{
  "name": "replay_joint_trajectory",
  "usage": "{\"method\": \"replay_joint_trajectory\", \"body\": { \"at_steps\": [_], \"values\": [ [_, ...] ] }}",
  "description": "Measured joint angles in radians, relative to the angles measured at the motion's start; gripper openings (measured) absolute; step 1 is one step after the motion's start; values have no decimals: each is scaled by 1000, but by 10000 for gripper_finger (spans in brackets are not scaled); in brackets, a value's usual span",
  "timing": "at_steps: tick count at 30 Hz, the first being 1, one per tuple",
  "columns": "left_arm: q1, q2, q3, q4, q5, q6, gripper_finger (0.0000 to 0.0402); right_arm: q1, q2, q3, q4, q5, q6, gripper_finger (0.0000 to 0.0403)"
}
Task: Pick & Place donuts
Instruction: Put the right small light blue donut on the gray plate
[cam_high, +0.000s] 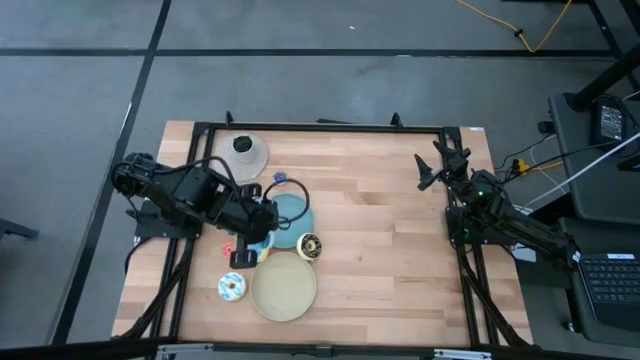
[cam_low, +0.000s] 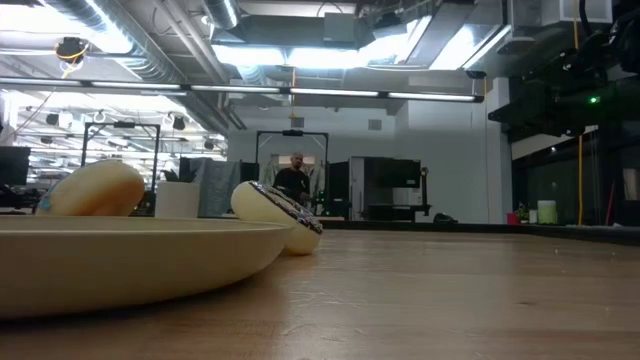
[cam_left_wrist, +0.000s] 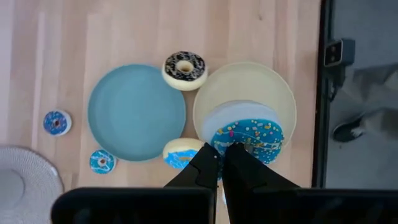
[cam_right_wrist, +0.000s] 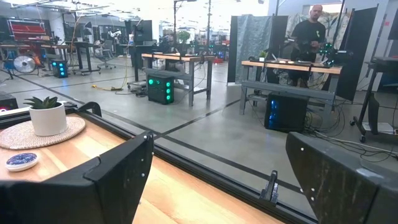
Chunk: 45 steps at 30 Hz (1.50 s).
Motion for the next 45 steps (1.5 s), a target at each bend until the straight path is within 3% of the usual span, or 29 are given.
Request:
{"method": "replay_joint_trajectory", "body": {
  "at_steps": [12, 26, 45],
  "values": [
    [-70, 81, 0, -1, 52, 94, 3, 0, 0, 0, 0, 0, 0, 365],
    [-76, 257, 0, 0, 133, 345, 3, 0, 0, 0, 0, 0, 0, 365],
    [-78, 467, 0, 14, 127, 560, 3, 0, 0, 0, 0, 0, 0, 365]
  ]
}}
